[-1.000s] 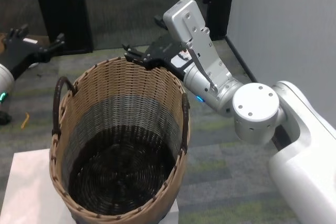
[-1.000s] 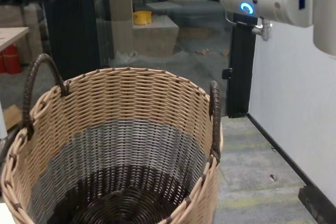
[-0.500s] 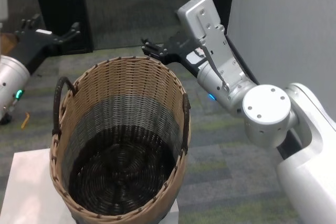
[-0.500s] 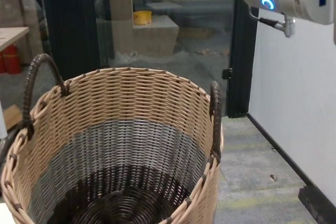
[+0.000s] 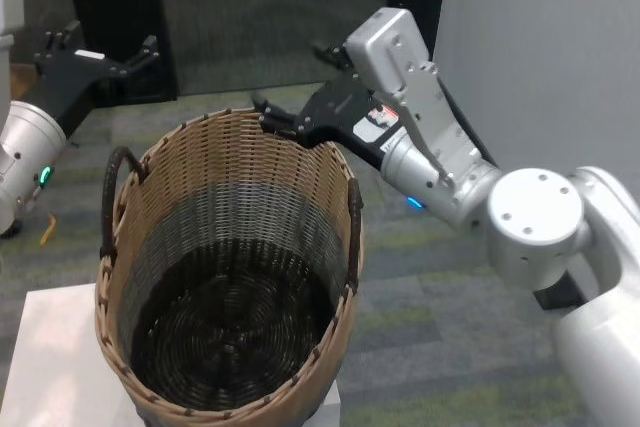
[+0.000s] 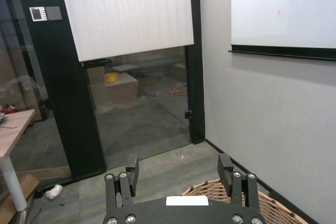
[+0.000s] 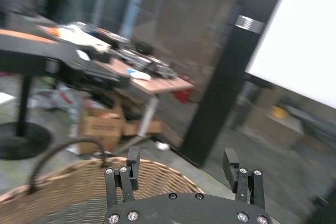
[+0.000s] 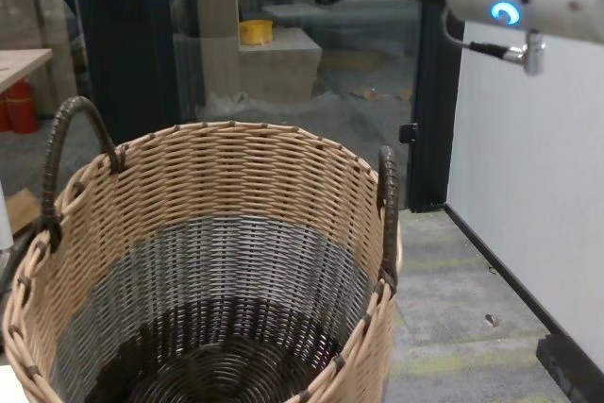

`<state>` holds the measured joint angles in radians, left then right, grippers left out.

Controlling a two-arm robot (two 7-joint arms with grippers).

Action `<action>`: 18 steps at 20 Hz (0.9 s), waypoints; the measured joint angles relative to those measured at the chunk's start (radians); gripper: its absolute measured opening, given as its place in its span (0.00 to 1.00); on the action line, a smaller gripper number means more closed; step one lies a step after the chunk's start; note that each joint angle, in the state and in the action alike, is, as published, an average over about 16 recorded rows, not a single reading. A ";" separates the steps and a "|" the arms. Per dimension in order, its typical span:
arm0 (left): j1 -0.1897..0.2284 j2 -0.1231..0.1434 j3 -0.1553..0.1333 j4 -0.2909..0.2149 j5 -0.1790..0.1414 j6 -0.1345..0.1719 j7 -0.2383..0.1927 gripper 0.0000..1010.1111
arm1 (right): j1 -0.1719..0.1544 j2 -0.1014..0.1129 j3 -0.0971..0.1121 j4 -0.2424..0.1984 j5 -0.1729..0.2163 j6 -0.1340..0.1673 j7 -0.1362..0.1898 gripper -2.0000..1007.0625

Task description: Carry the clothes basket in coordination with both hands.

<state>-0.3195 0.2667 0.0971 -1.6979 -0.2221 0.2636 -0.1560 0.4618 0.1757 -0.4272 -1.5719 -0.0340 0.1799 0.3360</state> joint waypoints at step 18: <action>-0.003 -0.019 -0.014 -0.003 0.010 0.033 -0.012 0.99 | 0.067 0.144 -0.027 -0.012 0.222 -0.084 0.327 1.00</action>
<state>-0.3226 0.2477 0.0828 -1.7012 -0.2119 0.2971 -0.1679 0.5287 0.3201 -0.4540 -1.5837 0.1877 0.0962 0.6632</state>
